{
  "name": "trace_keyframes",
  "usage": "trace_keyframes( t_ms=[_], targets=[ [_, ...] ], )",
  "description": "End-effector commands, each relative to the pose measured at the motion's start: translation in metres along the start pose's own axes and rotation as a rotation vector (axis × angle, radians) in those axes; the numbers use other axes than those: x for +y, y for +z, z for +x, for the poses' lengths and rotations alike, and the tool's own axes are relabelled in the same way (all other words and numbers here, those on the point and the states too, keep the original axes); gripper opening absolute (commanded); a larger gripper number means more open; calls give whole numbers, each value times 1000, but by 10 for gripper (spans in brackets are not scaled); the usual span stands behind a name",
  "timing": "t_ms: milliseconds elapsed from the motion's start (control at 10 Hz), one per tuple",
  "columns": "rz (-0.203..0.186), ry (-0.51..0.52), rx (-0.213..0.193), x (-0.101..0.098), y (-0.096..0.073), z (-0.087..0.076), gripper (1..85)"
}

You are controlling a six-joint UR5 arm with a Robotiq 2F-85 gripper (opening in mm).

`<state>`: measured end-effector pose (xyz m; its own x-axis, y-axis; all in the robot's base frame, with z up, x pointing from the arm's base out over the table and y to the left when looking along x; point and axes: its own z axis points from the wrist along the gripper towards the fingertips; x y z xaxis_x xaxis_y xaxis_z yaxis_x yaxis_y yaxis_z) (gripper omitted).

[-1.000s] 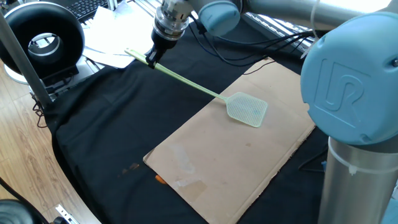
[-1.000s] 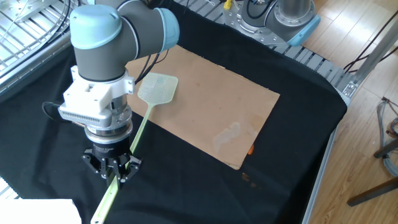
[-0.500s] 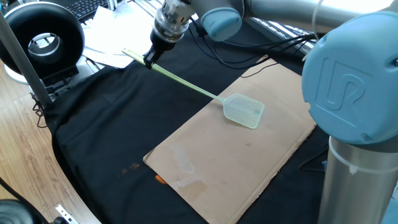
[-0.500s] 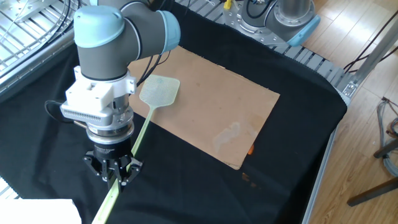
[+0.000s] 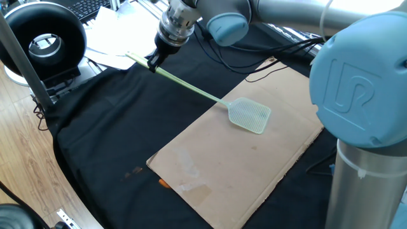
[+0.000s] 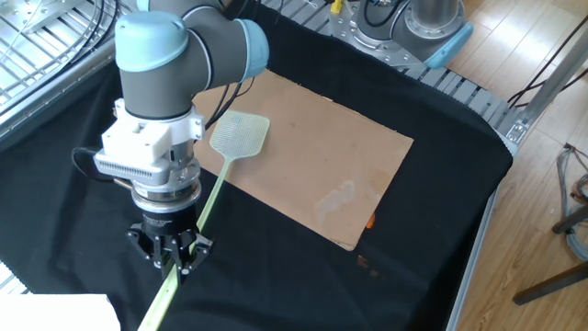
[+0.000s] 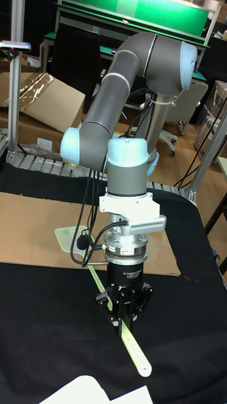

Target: Swat with a flyswatter

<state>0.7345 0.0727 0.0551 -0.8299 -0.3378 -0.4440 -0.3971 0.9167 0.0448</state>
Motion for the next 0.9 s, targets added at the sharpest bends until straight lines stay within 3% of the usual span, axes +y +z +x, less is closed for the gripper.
trace_keyframes(
  t_ms=[0, 300, 600, 800],
  targets=[
    [8, 16, 11, -2, 0, 4, 13],
    [71, 22, 126, -16, -6, 31, 13],
    [166, 47, 329, -31, -29, 63, 13],
    [164, 98, 408, -37, -42, 78, 13]
  ],
)
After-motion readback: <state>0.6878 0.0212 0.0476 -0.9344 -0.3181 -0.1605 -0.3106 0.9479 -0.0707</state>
